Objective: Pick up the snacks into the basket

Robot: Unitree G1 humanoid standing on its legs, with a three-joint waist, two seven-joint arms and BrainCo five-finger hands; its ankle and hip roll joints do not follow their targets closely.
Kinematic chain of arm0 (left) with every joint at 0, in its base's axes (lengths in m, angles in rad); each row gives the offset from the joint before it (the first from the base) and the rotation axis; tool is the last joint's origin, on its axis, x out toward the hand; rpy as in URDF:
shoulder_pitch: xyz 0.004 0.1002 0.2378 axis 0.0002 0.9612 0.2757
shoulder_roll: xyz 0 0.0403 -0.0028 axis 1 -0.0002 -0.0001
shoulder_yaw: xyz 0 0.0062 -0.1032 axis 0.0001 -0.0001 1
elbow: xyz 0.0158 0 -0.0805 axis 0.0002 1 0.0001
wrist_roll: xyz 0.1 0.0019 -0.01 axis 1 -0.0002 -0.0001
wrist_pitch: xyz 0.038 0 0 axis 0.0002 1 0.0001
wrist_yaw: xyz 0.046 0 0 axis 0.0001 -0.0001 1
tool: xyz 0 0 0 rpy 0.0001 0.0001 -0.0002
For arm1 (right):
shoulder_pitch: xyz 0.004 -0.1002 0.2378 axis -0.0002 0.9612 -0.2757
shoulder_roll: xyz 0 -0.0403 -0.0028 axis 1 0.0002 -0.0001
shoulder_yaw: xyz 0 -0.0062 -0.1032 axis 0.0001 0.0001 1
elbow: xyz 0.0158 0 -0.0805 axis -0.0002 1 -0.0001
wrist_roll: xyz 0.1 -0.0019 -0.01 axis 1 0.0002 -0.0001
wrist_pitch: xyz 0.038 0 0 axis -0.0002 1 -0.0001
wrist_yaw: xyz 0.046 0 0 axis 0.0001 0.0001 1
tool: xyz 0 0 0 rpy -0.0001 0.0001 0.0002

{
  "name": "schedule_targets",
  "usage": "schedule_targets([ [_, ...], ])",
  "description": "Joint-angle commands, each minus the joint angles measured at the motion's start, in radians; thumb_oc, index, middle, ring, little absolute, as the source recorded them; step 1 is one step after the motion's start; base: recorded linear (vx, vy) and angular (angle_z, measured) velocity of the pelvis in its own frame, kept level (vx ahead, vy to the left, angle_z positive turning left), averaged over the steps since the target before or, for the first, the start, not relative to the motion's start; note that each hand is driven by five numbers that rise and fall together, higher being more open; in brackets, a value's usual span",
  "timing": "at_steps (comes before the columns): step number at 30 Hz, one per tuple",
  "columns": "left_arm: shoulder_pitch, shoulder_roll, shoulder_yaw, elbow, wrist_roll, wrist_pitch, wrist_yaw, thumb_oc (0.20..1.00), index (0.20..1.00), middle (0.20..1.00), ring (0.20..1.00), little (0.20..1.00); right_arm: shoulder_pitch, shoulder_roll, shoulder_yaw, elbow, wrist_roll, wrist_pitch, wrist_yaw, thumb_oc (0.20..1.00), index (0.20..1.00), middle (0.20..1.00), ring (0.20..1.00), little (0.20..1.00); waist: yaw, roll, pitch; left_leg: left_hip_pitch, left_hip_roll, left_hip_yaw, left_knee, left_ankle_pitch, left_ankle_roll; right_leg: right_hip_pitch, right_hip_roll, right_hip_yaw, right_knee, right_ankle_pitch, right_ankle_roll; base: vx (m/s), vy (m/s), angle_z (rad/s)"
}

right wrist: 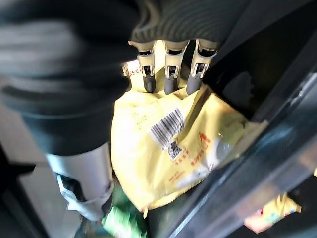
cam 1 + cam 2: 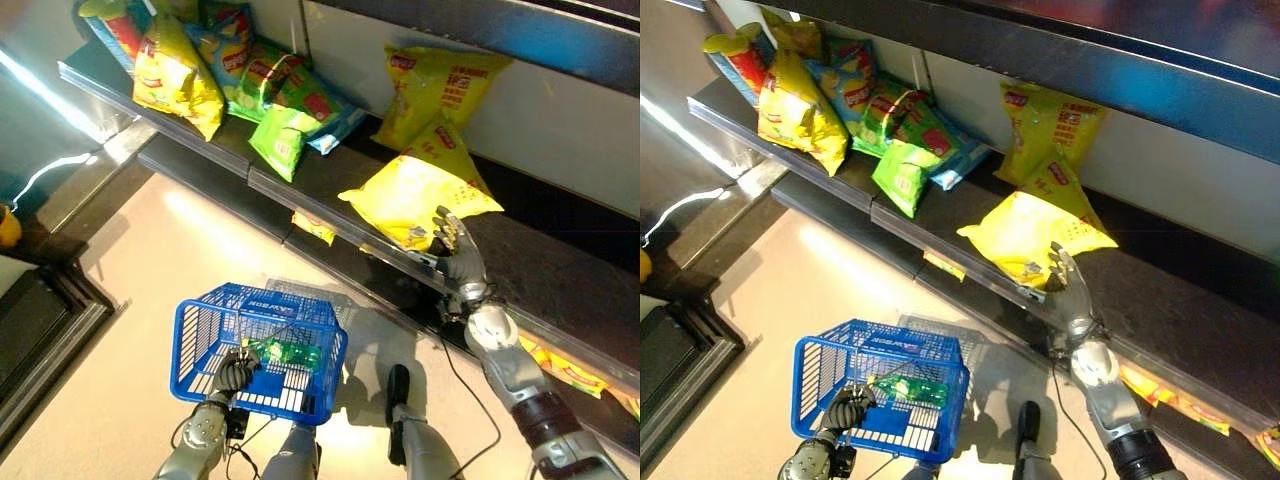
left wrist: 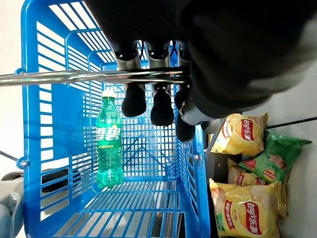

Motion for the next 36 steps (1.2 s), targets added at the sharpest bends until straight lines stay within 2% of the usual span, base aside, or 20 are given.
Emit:
schedule_targets([
  [1,0.073,0.045,0.059,-0.084,0.069,-0.085,0.028,0.200,0.200,0.200,0.200,0.200,0.058,-0.030,-0.016,-0.085,0.002,-0.047,0.014,1.000,1.000,1.000,1.000,1.000,-0.023,-0.030,-0.041,-0.039,-0.014,0.027,0.004,0.009,0.017,0.064,-0.058,0.106,0.050,-0.129,0.123,0.01,0.019,-0.23],
  [10,0.081,0.043,0.055,-0.086,0.065,-0.088,0.027,0.200,0.200,0.200,0.200,0.200,0.030,0.001,0.011,-0.029,0.037,-0.044,0.006,1.000,1.000,1.000,1.000,1.000,-0.028,-0.030,-0.039,-0.033,-0.009,0.041,0.007,0.002,0.018,0.061,-0.054,0.119,0.051,-0.128,0.123,0.00,0.000,-0.11],
  [22,0.084,0.041,0.054,-0.082,0.067,-0.084,0.029,0.200,0.200,0.200,0.200,0.200,0.030,0.015,0.042,-0.060,0.061,-0.045,0.024,1.000,1.000,1.000,1.000,1.000,-0.028,-0.033,-0.047,-0.027,-0.009,0.045,0.006,0.000,0.018,0.073,-0.058,0.114,0.039,-0.124,0.125,0.00,0.000,0.00],
  [29,0.090,0.041,0.064,-0.091,0.073,-0.086,0.038,0.200,0.200,0.200,0.200,0.200,0.028,-0.018,-0.036,-0.241,-0.002,-0.089,-0.021,1.000,1.000,1.000,1.000,1.000,-0.034,-0.042,-0.043,-0.028,-0.006,0.054,0.008,-0.003,0.020,0.068,-0.054,0.124,0.039,-0.121,0.126,0.00,0.000,0.00],
  [36,0.102,0.045,0.072,-0.103,0.076,-0.089,0.035,0.200,0.200,0.200,0.200,0.200,0.044,-0.047,-0.108,-0.327,-0.023,-0.108,-0.042,1.000,1.000,1.000,1.000,1.000,-0.040,-0.050,-0.043,-0.031,-0.005,0.058,0.012,-0.006,0.022,0.066,-0.051,0.128,0.036,-0.120,0.127,0.00,0.000,0.00],
])
